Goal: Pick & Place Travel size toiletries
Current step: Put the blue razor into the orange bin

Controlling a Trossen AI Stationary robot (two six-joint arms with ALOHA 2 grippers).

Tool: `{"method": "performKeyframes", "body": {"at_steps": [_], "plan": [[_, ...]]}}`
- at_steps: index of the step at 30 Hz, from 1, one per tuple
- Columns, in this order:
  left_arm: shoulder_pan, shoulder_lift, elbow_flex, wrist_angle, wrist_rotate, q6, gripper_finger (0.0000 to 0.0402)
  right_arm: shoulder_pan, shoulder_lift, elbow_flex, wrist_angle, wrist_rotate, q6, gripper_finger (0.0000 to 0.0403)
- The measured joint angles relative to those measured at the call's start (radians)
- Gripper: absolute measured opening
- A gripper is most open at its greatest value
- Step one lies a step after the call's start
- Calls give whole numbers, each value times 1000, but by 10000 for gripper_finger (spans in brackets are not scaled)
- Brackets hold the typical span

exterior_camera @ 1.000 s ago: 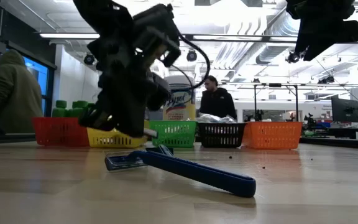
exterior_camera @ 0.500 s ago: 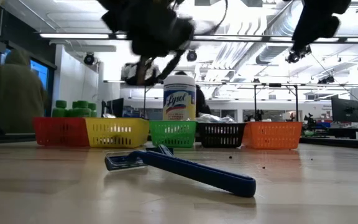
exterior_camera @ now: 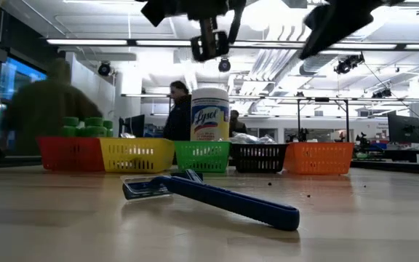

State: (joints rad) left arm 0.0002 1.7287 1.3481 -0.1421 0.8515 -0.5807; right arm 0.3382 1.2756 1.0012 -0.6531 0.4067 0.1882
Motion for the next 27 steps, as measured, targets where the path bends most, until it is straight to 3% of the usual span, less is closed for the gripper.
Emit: {"method": "performKeyframes", "body": {"at_steps": [6,10,15,27], "plan": [[0,0,2,126,133,36,6,0,43,0,212,52,-269,160],[0,0,2,133,140,30,6,1,60,0,285,142,-409,160],[1,0,2,133,136,23,6,4,60,0,288,215,-460,160],[0,0,2,133,129,20,6,64,57,0,439,182,-680,160]]}}
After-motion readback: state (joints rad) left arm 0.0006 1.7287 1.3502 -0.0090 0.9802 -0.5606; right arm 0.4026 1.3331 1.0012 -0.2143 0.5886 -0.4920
